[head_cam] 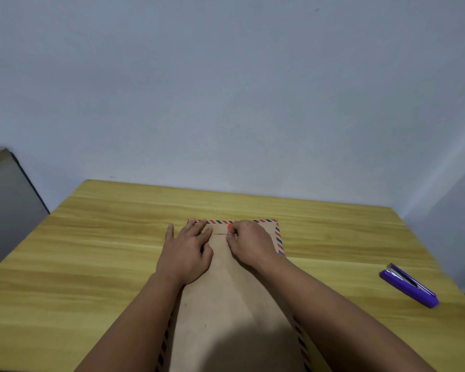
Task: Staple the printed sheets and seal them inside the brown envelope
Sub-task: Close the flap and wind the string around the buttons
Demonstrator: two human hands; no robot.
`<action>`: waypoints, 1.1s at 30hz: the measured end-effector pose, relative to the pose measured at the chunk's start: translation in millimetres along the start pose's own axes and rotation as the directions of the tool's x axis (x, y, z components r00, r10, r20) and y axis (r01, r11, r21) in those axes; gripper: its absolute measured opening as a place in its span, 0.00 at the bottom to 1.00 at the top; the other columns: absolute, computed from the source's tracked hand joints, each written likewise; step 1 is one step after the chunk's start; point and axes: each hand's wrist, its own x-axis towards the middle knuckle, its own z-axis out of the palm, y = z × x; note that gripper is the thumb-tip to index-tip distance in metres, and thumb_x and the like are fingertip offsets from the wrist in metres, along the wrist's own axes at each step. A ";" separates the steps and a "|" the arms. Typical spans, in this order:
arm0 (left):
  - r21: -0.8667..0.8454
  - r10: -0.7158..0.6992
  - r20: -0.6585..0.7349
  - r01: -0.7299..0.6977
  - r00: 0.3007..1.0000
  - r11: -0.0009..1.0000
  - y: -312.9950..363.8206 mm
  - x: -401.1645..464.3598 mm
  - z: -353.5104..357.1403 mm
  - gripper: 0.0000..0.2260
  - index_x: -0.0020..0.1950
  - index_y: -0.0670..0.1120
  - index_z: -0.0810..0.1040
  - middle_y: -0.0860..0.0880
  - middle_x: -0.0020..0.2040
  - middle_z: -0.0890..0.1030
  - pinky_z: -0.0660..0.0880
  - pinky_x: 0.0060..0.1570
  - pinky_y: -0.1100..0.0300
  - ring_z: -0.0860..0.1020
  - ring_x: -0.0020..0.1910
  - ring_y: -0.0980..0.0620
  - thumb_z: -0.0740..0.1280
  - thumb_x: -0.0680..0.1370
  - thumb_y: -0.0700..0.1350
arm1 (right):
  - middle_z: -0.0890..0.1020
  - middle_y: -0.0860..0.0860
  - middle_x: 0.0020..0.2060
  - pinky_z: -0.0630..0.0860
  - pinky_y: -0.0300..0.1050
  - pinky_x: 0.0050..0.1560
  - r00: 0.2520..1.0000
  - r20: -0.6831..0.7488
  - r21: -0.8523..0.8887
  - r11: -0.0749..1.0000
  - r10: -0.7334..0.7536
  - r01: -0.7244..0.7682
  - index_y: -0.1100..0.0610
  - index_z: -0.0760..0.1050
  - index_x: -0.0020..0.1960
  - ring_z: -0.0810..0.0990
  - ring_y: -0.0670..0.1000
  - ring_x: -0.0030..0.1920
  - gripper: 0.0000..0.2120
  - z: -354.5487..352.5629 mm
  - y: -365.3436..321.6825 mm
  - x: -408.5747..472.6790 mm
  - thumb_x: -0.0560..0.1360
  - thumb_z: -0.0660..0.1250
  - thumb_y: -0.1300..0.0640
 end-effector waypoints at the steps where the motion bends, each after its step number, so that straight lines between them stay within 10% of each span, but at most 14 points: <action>1: 0.006 -0.001 0.004 0.001 1.000 1.000 0.0 -0.1 0.0 0.24 0.76 0.54 0.70 0.55 0.80 0.64 0.47 0.77 0.35 0.55 0.81 0.54 0.55 0.79 0.52 | 0.81 0.48 0.39 0.73 0.47 0.39 1.000 -0.013 -0.015 1.000 0.013 -0.013 0.53 0.78 0.41 0.80 0.55 0.44 0.11 2.0 -3.5 0.1 0.81 0.63 0.54; 13: 0.014 -0.004 0.024 0.004 1.000 1.000 0.3 -0.2 -1.3 0.25 0.77 0.55 0.67 0.55 0.81 0.62 0.47 0.77 0.35 0.54 0.81 0.53 0.53 0.79 0.52 | 0.80 0.55 0.48 0.65 0.51 0.36 0.950 0.086 -0.381 0.871 -0.301 0.311 0.59 0.80 0.49 0.81 0.63 0.44 0.10 -2.5 0.3 -24.1 0.82 0.60 0.58; 33: -0.009 0.006 0.009 -0.006 1.000 1.000 -0.7 -0.1 -1.8 0.25 0.77 0.54 0.68 0.55 0.80 0.63 0.46 0.77 0.36 0.55 0.81 0.53 0.55 0.79 0.52 | 0.80 0.50 0.48 0.78 0.52 0.45 0.993 0.039 -0.220 0.968 -0.111 0.117 0.55 0.81 0.49 0.81 0.56 0.49 0.10 -13.0 19.5 3.5 0.82 0.63 0.52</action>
